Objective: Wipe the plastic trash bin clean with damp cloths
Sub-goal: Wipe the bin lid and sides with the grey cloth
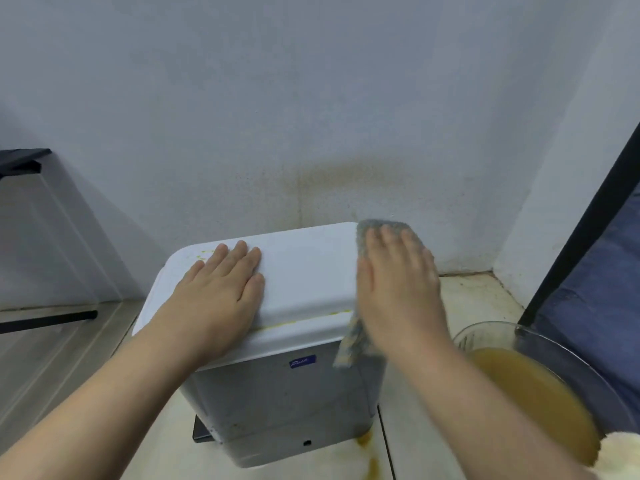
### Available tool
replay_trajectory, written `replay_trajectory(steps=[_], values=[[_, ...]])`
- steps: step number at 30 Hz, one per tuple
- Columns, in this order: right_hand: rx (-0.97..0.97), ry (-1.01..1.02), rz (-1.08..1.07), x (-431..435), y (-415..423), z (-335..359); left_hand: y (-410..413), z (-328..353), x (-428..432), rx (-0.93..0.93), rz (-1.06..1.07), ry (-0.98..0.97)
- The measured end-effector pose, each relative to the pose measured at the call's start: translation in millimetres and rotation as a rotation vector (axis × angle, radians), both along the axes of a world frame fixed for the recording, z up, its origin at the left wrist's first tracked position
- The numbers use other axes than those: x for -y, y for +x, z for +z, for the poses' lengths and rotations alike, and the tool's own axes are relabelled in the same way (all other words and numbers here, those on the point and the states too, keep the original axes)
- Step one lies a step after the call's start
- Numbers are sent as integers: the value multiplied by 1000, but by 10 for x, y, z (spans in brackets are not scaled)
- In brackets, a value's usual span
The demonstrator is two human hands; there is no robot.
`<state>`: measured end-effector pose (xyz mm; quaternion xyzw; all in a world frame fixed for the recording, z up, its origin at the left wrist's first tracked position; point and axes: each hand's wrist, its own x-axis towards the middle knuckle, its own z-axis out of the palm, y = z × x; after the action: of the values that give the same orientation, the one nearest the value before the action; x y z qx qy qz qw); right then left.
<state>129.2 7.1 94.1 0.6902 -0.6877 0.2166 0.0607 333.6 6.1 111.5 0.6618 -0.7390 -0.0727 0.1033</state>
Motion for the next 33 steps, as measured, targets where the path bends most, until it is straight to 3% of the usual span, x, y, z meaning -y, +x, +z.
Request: replay_trajectory(steps=[4, 7, 10, 12, 16, 20, 26, 29, 33], values=[[-106, -75, 264, -160, 506, 2, 59, 26, 15, 37, -38, 25], [-63, 142, 469, 354, 279, 237, 83, 55, -9, 76, -66, 31], [44, 303, 391, 696, -192, 327, 76, 106, -31, 68, -68, 77], [228, 292, 347, 700, -425, 231, 52, 152, -27, 80, -45, 115], [448, 24, 322, 506, -541, -7, -284, 206, 47, 106, -52, 85], [606, -98, 319, 270, -532, -144, -719, 120, 97, 88, -139, 57], [569, -234, 146, -232, -166, -447, -715, 38, 149, 91, -152, 66], [462, -141, 175, -95, -281, -350, -730, 52, 150, 89, -170, 69], [493, -119, 101, -80, -202, -348, -740, 56, 151, 91, -184, 65]])
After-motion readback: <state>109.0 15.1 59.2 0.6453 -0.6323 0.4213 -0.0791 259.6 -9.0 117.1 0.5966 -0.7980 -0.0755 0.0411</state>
